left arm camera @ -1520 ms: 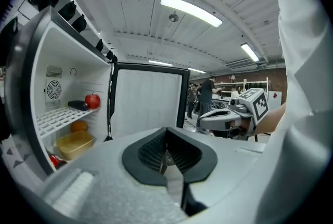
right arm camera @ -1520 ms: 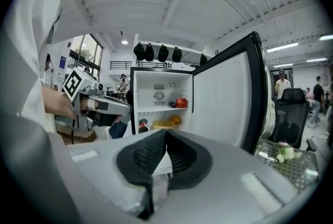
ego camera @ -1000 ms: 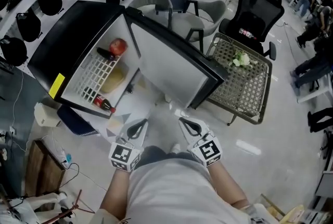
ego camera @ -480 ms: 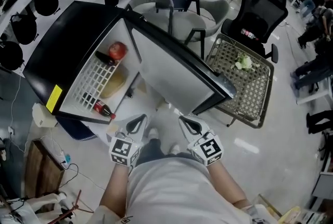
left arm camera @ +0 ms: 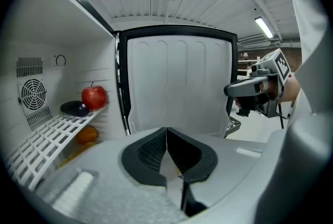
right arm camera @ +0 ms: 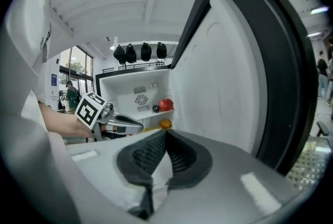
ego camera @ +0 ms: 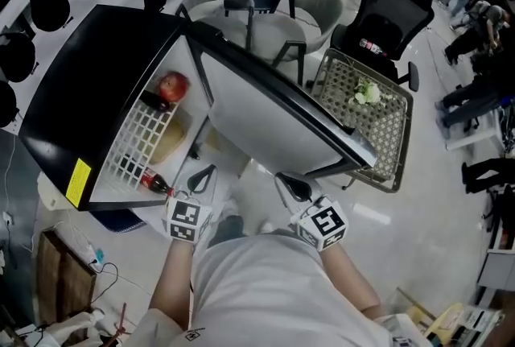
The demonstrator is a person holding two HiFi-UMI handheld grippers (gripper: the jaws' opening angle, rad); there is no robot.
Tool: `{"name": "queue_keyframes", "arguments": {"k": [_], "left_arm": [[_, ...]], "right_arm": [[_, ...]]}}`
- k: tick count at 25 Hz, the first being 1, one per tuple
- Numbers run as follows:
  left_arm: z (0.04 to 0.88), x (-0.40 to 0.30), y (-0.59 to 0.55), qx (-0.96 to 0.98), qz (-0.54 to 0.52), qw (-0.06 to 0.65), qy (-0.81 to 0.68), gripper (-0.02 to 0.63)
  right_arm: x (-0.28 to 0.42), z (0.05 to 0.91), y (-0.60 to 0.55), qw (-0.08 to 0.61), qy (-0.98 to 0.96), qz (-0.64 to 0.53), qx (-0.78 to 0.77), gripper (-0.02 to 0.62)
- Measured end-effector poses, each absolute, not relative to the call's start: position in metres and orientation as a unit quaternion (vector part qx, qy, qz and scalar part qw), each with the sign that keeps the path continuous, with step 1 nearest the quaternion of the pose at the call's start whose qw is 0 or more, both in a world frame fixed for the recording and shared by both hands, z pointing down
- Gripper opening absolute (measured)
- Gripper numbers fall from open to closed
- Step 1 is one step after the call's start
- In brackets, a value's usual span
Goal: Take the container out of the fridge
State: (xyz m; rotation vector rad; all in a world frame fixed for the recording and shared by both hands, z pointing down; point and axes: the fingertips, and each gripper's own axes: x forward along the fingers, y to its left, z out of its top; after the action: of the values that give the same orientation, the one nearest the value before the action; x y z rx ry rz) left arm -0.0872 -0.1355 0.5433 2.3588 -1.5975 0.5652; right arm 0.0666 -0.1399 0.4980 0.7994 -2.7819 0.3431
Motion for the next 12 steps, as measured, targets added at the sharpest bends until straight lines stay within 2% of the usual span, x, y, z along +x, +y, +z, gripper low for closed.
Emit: {"name": "queue_keyframes", "arguments": {"k": [12], "left_arm": [[0.59,-0.153,-0.178,0.768,0.267,0.134,-0.566,0.014]], "right_arm": [[0.061,0.509,-0.147,0.143,-0.931,0.129,0.31,0.003]]}}
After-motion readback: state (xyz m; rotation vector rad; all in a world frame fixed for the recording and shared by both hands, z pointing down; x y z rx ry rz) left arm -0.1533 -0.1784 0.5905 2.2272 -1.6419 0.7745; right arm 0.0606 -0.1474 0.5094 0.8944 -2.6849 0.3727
